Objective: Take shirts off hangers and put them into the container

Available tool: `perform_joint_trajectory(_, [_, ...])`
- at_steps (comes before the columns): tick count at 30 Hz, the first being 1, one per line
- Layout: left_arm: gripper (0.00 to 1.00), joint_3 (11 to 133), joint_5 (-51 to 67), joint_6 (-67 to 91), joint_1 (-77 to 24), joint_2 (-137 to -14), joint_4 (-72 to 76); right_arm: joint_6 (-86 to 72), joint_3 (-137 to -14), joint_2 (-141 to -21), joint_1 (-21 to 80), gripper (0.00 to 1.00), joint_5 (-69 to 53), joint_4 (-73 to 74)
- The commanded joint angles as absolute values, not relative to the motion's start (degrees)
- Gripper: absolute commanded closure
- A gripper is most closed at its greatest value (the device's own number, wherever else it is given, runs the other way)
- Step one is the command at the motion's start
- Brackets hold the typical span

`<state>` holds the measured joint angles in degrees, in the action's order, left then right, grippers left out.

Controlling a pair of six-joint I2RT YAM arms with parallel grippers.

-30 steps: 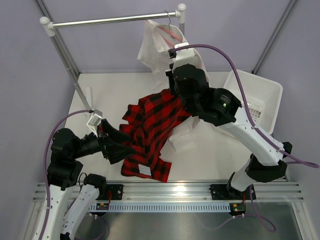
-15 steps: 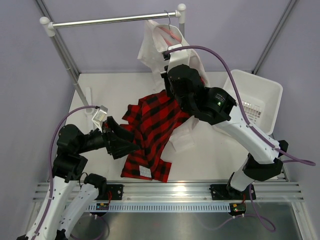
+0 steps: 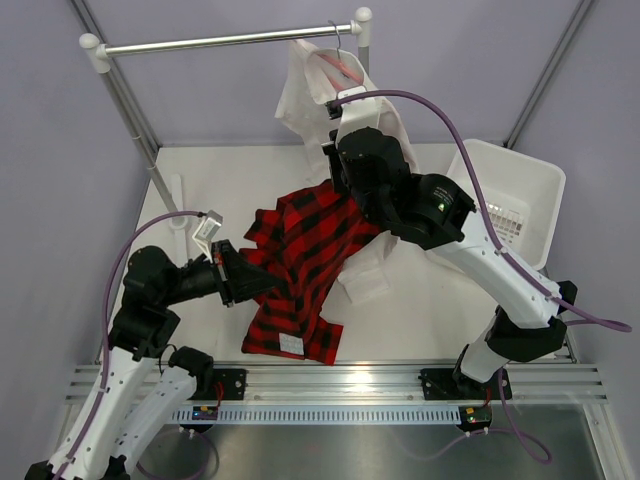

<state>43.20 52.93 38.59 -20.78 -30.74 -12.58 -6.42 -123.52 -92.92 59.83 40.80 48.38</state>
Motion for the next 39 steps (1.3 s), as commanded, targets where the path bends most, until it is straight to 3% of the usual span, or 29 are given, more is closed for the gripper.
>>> perform_joint_trajectory(1, [1.0,43.42,50.89,38.58,-21.27,-29.89,-12.3,-7.3,-125.16,-90.97,59.33,1.0,40.17,45.62])
perform_joint_trajectory(8, [1.0,46.57,55.28,47.63,-21.45,-21.37,-9.14,-6.86,-126.47,-95.88,59.24,1.0,50.41,45.53])
perform_joint_trajectory(17, [1.0,48.34,56.87,54.31,-21.44,-14.07,-8.44,-8.09,-150.02,-113.11,56.52,1.0,61.69,54.32])
perform_joint_trajectory(27, [1.0,39.64,55.99,50.46,-21.36,-11.87,-16.87,-13.09,-148.98,-108.47,51.16,1.0,56.43,52.56])
perform_joint_trajectory(39, [1.0,36.21,62.05,58.44,-21.36,-4.4,-11.34,-12.83,-150.9,-109.33,44.48,1.0,52.21,52.29])
